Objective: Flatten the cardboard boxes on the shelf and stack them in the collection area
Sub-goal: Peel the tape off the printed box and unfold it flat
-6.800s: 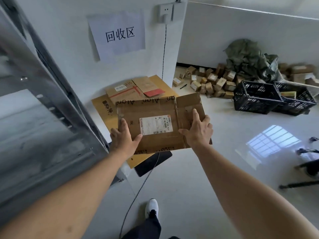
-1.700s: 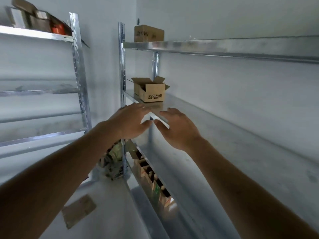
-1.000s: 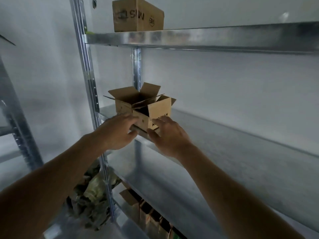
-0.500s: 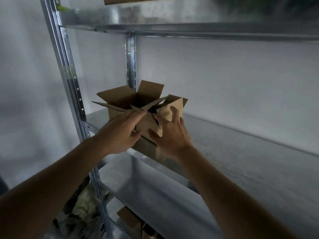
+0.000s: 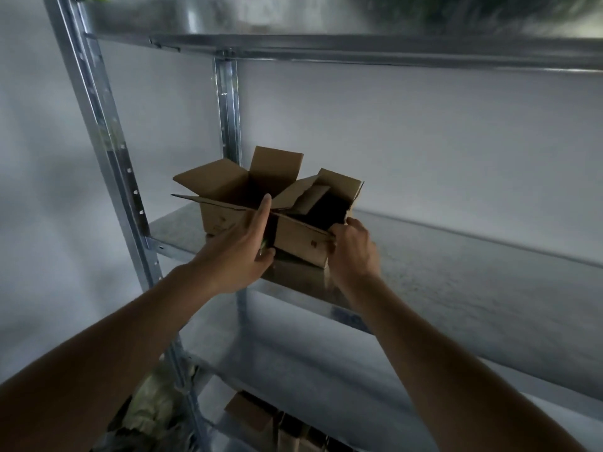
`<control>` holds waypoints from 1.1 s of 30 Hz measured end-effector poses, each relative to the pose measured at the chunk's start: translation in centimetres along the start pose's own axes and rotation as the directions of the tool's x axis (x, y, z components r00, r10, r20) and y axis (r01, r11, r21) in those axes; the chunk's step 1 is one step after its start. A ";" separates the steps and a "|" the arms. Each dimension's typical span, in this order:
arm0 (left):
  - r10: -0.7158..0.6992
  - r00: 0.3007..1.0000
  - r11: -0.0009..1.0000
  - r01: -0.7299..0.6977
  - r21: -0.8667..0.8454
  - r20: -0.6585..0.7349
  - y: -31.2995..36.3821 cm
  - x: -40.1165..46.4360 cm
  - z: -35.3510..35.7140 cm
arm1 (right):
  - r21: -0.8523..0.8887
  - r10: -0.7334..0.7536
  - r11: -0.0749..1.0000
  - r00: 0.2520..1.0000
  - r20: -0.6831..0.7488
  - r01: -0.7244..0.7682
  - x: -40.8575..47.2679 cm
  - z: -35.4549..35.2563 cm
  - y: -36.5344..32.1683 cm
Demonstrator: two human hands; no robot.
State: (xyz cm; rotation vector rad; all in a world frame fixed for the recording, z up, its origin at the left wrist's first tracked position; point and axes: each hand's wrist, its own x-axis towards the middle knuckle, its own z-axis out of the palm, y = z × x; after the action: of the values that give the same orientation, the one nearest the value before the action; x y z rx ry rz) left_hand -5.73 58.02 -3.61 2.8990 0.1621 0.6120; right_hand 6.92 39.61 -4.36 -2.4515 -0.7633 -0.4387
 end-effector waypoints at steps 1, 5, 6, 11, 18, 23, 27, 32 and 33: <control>0.005 1.000 1.000 -0.005 0.007 0.006 -0.2 0.1 0.0 | -0.015 0.011 1.000 1.000 -0.019 -0.012 -0.2 -0.2 0.1; 0.034 0.999 0.999 -0.034 -0.005 0.023 -0.7 0.5 0.4 | -0.020 0.051 0.998 0.995 -0.085 -0.053 -1.3 -1.3 0.7; 0.053 0.998 0.999 -0.053 -0.012 0.026 -0.6 0.8 0.6 | -0.021 0.060 0.998 0.994 -0.097 -0.062 -1.5 -1.6 0.9; 0.162 0.983 0.985 -0.157 -0.068 0.082 0.8 1.8 1.9 | -0.029 0.130 0.990 0.980 -0.152 -0.136 -3.3 -3.3 2.3; 0.275 0.953 0.960 -0.264 -0.090 0.131 7.2 3.3 2.7 | -0.045 0.188 0.978 0.951 -0.244 -0.205 -7.5 -7.1 6.6; 0.344 0.921 0.939 -0.341 -0.050 0.183 13.9 4.0 3.9 | -0.049 0.247 0.960 0.919 -0.308 -0.275 -11.0 -11.6 10.9; 0.385 0.895 0.923 -0.380 -0.066 0.226 20.0 4.4 5.2 | -0.039 0.269 0.953 0.900 -0.343 -0.300 -14.1 -15.5 15.2; 0.414 0.884 0.910 -0.397 -0.119 0.217 28.8 4.7 7.5 | -0.053 0.258 0.953 0.892 -0.372 -0.298 -18.4 -20.8 21.8; 0.415 0.884 0.909 -0.396 -0.128 0.216 30.7 4.7 8.1 | -0.055 0.253 0.954 0.892 -0.374 -0.294 -19.1 -21.9 23.1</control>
State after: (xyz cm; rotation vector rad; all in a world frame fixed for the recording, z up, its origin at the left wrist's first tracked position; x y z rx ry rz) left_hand 3.98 27.49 -3.16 2.9077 -0.5043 0.3059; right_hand 2.53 2.78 -4.20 -2.4250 -0.2374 -0.8127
